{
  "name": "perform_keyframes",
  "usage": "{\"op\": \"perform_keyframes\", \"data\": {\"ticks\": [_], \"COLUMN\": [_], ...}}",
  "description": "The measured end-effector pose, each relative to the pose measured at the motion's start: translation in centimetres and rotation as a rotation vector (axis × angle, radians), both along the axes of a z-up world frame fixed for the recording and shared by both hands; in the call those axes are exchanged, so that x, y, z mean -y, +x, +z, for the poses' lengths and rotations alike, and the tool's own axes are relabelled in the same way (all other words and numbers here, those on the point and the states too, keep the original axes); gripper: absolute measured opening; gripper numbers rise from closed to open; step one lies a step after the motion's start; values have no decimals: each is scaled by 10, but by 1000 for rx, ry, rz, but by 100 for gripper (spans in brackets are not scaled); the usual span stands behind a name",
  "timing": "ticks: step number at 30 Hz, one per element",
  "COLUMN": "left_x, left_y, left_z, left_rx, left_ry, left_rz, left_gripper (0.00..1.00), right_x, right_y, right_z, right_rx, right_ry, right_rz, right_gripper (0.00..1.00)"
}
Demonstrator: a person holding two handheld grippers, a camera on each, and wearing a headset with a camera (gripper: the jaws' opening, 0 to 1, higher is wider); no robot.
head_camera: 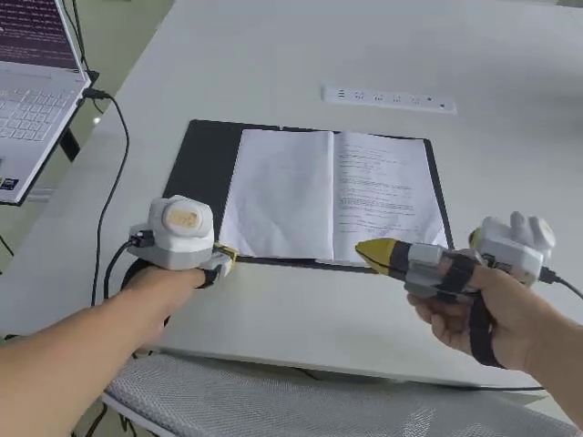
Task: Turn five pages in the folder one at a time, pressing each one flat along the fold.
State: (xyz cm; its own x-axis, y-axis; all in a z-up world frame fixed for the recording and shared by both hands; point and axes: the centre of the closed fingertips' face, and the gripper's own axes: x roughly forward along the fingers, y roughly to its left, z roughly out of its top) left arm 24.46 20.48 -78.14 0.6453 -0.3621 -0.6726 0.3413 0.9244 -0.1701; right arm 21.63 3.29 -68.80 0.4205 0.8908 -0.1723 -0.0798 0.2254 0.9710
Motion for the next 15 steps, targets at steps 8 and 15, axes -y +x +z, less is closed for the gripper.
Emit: {"op": "perform_keyframes", "data": {"ticks": [8, 15], "left_x": [-3, -15], "left_y": [-24, -47], "left_z": [61, 93], "left_rx": [58, 113], "left_ry": [-64, -94], "left_rz": [-14, 6], "left_gripper": [13, 24], "right_x": [42, 89], "right_y": [-2, -14], "right_z": [39, 55], "right_rx": [157, 281], "right_ry": [-117, -306], "right_rz": [-142, -239], "right_gripper": [13, 27]}}
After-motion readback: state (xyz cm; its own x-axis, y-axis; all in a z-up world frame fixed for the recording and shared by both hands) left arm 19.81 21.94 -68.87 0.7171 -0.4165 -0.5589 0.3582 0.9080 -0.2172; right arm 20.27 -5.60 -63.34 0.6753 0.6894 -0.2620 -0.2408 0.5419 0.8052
